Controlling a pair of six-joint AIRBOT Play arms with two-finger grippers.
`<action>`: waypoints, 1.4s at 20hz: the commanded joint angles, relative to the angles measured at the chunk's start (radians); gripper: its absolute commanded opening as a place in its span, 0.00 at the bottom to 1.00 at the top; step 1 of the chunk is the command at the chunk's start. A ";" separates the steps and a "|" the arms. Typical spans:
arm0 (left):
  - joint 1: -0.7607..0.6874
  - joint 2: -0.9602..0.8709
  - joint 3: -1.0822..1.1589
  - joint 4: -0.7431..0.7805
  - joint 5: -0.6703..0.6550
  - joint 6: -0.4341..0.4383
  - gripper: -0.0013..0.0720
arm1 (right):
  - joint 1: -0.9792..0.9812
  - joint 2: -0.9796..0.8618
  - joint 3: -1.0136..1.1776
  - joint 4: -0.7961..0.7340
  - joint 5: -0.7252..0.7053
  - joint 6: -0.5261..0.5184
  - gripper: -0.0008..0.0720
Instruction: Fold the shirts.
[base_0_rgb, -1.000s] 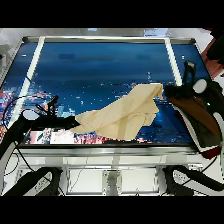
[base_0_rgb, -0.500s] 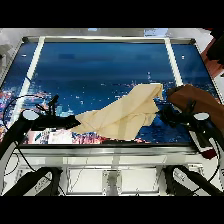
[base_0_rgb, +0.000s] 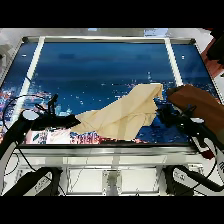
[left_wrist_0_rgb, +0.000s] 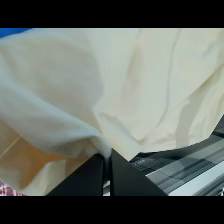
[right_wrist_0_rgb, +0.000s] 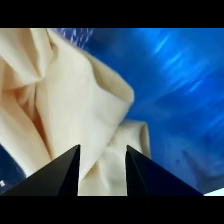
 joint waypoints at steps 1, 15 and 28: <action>-0.001 0.000 0.000 -0.006 0.002 0.000 0.04 | 0.060 -0.061 -0.001 0.192 -0.095 -0.134 0.50; -0.001 0.000 0.000 -0.006 0.017 0.000 0.04 | 0.062 -0.093 0.017 0.463 -0.167 -0.369 0.10; 0.000 0.206 0.536 0.190 -0.142 -0.035 0.04 | -0.131 0.385 0.415 -0.258 0.253 -0.219 0.05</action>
